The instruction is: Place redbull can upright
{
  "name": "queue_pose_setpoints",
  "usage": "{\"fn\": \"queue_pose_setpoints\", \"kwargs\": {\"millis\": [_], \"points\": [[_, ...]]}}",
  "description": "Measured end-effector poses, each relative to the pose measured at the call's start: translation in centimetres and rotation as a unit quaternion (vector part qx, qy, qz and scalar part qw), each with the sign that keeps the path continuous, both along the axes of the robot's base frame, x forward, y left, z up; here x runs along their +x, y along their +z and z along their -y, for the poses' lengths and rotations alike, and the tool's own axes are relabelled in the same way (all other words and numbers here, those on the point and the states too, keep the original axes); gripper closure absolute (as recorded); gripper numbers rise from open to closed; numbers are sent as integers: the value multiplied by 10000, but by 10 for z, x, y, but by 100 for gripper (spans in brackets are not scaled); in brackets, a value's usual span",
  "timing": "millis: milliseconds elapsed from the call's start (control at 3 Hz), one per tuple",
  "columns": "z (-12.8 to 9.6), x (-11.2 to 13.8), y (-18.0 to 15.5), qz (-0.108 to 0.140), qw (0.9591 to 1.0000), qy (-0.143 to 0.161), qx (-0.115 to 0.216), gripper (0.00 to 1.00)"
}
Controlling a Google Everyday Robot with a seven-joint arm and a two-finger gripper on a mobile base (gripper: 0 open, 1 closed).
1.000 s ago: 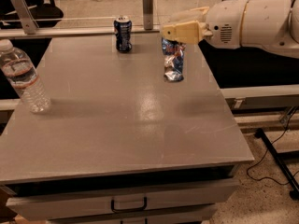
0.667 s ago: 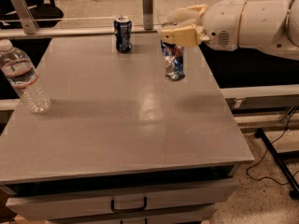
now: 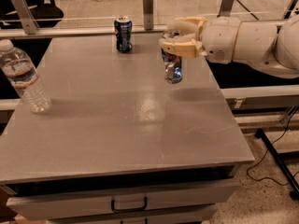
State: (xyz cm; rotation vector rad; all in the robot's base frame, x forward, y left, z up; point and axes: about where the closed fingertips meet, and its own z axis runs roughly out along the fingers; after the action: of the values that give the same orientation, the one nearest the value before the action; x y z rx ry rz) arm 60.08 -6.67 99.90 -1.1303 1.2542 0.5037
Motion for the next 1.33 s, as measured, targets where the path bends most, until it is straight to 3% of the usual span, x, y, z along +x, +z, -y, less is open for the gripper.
{"fn": "queue_pose_setpoints", "kwargs": {"millis": [667,1000,1333], "points": [[1,13,-26,170,9991,370,-80,100],[1,16,-40,210,9989,404,-134,100],[4,16,-47,255,9986,461,-25,82]]}}
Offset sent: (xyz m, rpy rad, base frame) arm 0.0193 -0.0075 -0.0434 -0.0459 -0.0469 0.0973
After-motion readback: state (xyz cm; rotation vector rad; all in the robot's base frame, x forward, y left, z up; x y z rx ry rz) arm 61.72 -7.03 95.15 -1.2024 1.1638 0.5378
